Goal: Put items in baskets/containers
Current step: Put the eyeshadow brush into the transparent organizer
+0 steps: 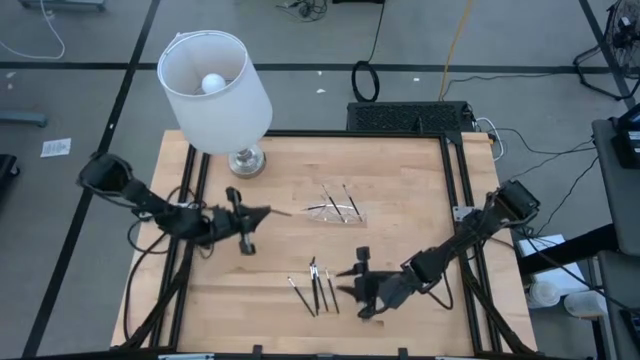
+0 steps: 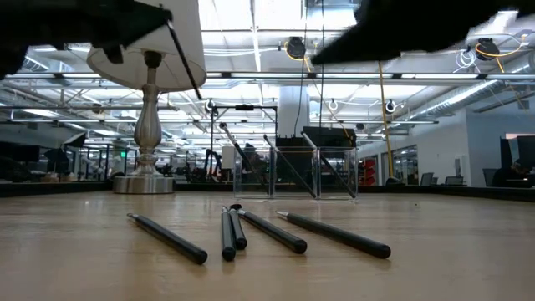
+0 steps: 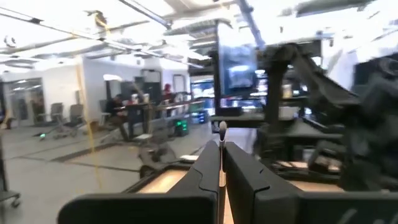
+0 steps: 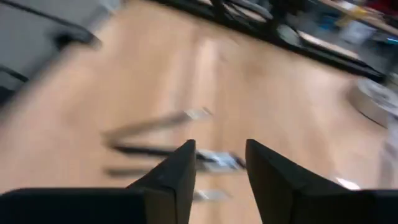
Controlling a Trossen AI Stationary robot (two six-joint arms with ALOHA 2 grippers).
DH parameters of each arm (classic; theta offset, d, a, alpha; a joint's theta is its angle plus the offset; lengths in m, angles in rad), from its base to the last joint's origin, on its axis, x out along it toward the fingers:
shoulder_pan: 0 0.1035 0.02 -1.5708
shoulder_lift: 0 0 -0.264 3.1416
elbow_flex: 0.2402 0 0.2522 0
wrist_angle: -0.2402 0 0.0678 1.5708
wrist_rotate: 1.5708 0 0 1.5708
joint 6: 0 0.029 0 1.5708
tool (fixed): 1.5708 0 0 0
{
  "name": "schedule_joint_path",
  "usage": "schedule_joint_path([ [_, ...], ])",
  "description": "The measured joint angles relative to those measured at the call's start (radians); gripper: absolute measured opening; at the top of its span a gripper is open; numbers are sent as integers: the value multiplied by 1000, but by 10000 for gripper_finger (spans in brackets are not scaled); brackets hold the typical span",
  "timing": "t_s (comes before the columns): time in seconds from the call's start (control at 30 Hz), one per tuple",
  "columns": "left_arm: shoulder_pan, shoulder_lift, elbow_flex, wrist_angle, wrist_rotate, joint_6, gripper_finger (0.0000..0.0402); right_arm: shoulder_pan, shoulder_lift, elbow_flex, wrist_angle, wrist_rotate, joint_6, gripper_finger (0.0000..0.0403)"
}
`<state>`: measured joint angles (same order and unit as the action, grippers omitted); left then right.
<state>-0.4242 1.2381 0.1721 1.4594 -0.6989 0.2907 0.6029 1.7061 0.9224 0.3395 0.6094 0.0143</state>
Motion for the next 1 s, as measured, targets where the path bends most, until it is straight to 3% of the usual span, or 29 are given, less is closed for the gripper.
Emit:
schedule_joint_path([
  [0.1,102,17,32,-16,103,-41,8,-22,0,-76,55,72,18,105],
  [0.23,195,65,60,-9,148,-69,8,-59,0,-212,285,72,3,81],
  [0.33,258,124,81,53,175,-102,8,-89,-17,-296,491,64,-99,62],
  [0.43,306,184,90,103,203,-129,8,-123,-65,-359,629,-16,-182,33],
  [0.53,334,212,92,105,226,-169,8,-137,-133,-395,639,-79,-209,6],
  [0.77,359,266,98,104,309,-196,8,-136,-289,-422,516,-88,-191,4],
  [1.0,358,280,120,106,333,-205,8,-122,-325,-424,485,-91,-173,6],
])
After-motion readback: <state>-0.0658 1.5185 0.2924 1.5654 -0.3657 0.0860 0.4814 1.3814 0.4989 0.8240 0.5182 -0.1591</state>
